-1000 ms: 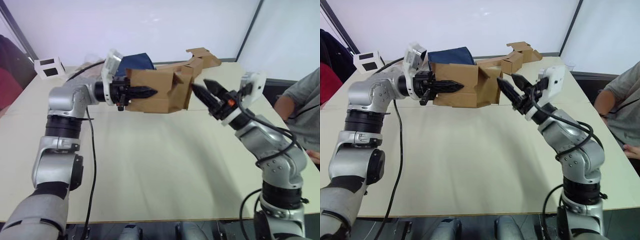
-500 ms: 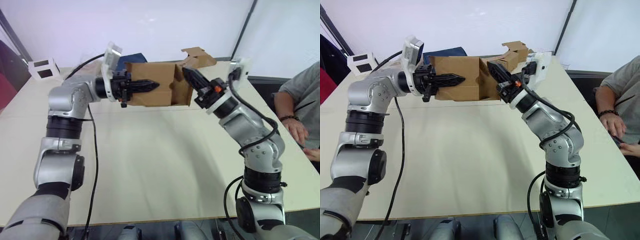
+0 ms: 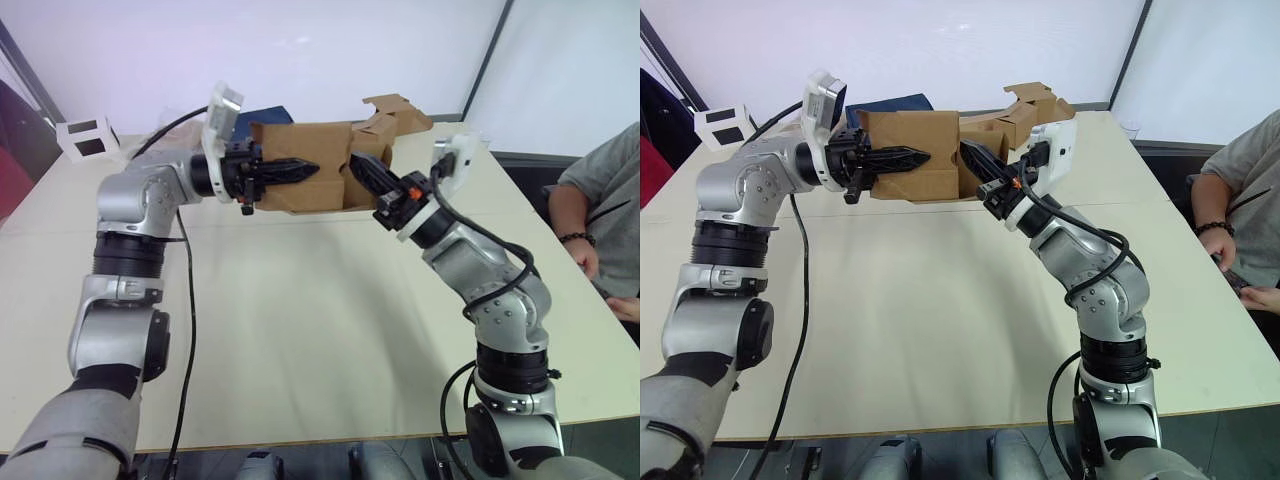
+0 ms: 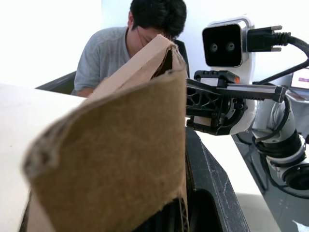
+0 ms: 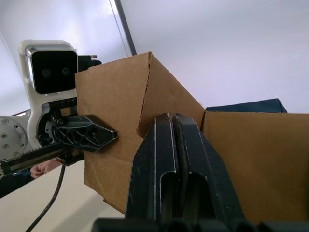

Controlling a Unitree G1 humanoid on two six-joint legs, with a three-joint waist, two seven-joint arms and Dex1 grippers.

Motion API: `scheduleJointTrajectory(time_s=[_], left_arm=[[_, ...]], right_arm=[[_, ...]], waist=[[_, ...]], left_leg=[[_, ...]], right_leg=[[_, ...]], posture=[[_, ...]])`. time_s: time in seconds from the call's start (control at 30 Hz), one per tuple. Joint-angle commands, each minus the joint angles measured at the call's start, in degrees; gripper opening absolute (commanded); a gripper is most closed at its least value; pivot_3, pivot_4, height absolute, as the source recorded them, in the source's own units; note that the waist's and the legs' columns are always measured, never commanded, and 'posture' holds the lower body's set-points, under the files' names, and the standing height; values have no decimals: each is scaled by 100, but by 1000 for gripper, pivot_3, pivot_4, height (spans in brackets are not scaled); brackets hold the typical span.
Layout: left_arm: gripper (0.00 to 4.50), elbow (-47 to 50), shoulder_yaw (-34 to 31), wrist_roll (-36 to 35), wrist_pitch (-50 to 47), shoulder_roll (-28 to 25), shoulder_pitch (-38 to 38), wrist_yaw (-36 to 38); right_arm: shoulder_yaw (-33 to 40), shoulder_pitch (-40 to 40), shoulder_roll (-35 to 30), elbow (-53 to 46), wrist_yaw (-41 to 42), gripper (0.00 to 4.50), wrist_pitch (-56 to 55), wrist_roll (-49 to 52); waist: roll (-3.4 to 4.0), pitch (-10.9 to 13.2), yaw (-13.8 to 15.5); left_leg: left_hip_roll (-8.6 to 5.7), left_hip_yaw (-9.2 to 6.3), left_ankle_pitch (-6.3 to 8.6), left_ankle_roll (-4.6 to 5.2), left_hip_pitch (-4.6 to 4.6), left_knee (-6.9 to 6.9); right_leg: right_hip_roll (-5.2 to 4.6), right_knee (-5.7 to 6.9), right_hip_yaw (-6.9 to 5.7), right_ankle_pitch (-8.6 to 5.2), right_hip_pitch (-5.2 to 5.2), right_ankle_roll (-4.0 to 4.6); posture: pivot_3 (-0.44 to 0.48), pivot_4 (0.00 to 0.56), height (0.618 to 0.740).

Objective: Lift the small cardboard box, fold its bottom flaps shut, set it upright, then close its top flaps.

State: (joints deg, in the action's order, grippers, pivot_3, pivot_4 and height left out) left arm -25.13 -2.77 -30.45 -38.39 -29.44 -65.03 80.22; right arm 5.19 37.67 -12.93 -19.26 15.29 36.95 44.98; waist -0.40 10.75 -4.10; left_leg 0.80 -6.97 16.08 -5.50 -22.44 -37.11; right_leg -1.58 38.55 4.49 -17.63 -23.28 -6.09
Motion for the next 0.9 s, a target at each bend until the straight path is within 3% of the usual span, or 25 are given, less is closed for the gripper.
scheduleJointTrajectory(time_s=[0.03, 0.13, 0.4, 0.73, 0.9], left_arm=[[0, 352, 80, -181, -147, -114, -8, 295], [0, 467, 117, -223, -251, -151, 43, 388], [0, 344, 105, 144, 538, 130, -16, -286], [0, 421, 169, 224, 844, 290, 8, -432], [0, 265, 165, 238, 911, 313, -37, -399]], right_arm=[[-133, 70, 122, -94, 139, 46, -104, -22], [-140, 77, 145, -75, 169, 46, -133, -67], [-94, 135, 9, -34, 369, 46, -163, -157], [244, 147, -968, 1, 1035, 46, -113, -236], [1146, -418, -1879, -425, 1514, 46, 625, 990]], waist=[[0, 0, -5], [0, 0, -3], [0, 0, 12], [0, 0, 13], [-1, 1, 55]], left_leg=[[0, 0, 0, 0, 0, 0], [0, 0, 0, -1, 0, 0], [0, -1, 0, -1, 0, -1], [0, 0, 8, 14, 0, 0], [-3, -1, 20, 35, -4, -2]], right_leg=[[0, 0, 0, 0, 0, 0], [0, 0, 0, 0, 0, 0], [-1, 0, 0, 0, 0, 0], [0, -1, 0, 0, 0, 0], [-6, -12, -1, 0, 6, -1]], posture=[[0, 150, 740], [0, 150, 740], [0, 150, 740], [0, 150, 740], [0, 150, 740]])
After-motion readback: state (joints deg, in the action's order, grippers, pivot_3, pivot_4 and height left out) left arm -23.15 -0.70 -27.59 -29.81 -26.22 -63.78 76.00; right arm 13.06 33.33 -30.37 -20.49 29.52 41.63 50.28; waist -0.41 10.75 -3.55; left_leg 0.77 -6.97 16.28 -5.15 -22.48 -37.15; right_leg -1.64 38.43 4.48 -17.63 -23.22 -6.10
